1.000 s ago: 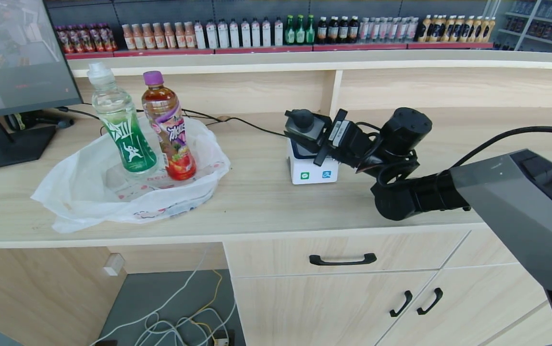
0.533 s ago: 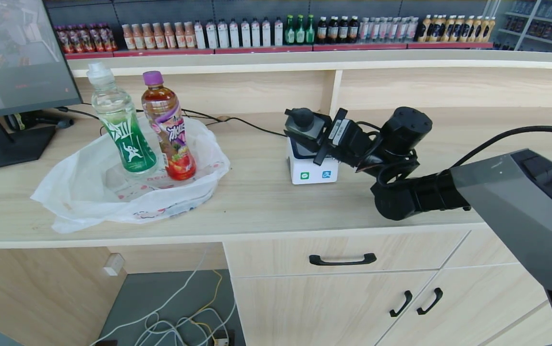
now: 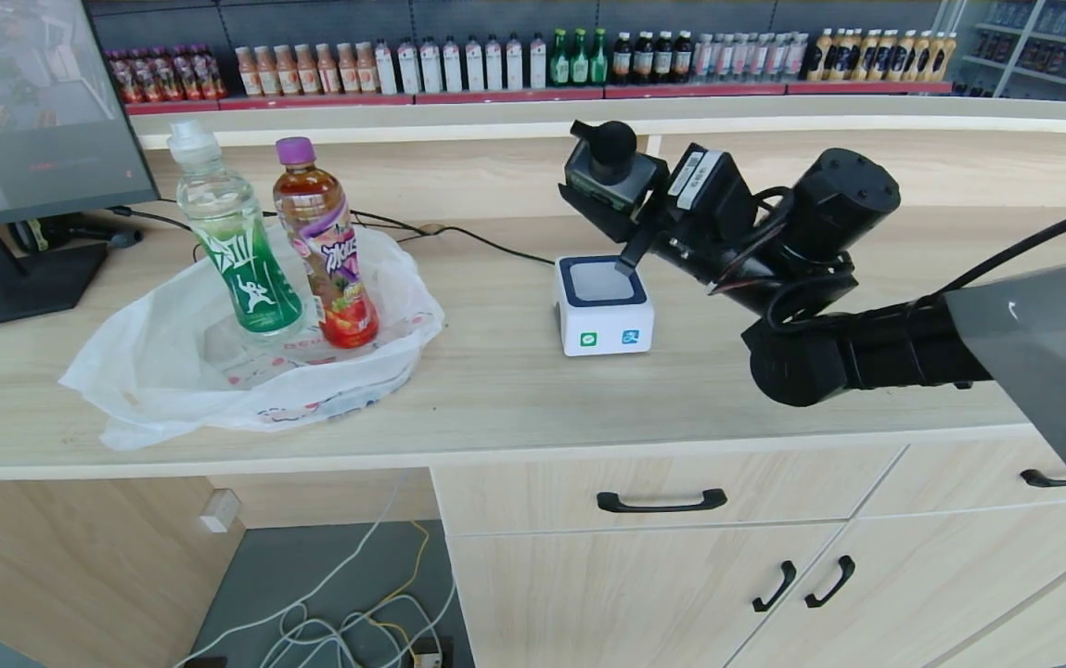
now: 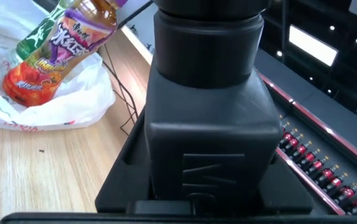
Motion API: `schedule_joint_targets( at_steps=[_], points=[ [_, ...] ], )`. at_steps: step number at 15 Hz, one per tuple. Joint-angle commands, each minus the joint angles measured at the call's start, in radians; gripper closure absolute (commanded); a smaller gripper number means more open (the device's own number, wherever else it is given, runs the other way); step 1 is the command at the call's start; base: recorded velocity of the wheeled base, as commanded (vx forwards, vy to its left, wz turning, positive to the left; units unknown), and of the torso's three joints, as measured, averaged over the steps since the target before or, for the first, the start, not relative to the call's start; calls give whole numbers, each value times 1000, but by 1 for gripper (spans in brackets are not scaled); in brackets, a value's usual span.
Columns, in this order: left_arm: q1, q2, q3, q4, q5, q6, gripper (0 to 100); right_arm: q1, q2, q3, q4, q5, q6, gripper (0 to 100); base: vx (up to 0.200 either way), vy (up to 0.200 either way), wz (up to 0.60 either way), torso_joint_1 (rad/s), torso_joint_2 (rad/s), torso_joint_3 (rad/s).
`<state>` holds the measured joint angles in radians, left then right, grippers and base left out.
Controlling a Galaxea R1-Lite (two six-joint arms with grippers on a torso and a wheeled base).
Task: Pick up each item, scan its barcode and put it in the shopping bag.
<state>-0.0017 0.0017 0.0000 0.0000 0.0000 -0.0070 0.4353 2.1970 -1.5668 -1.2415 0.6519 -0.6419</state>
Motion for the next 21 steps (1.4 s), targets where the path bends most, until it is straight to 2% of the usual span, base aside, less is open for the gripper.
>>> schedule_joint_targets(
  at_steps=[1, 3, 4, 7, 10, 12, 15, 17, 21],
  points=[
    [0, 0, 0, 0, 0, -1, 0, 49, -103, 133, -127, -120, 94, 100, 0, 0, 0, 0, 0, 0],
    [0, 0, 0, 0, 0, -1, 0, 49, -151, 248, -259, -229, 179, 100, 0, 0, 0, 0, 0, 0],
    [0, 0, 0, 0, 0, 1, 0, 49, -198, 364, -329, -290, 245, 100, 0, 0, 0, 0, 0, 0],
    [0, 0, 0, 0, 0, 1, 0, 48, -355, 645, -329, -327, 297, 100, 0, 0, 0, 0, 0, 0],
    [0, 0, 0, 0, 0, 1, 0, 37, -462, 829, -329, -391, 341, 100, 0, 0, 0, 0, 0, 0],
    [0, 0, 0, 0, 0, 1, 0, 37, -497, 892, -329, -439, 386, 100, 0, 0, 0, 0, 0, 0],
    [0, 0, 0, 0, 0, 1, 0, 40, -543, 992, -329, -568, 462, 100, 0, 0, 0, 0, 0, 0],
    [0, 0, 0, 0, 0, 1, 0, 43, -553, 1033, -329, -597, 522, 100, 0, 0, 0, 0, 0, 0],
    [0, 0, 0, 0, 0, 1, 0, 42, -545, 1074, -329, -615, 551, 100, 0, 0, 0, 0, 0, 0]
  ],
)
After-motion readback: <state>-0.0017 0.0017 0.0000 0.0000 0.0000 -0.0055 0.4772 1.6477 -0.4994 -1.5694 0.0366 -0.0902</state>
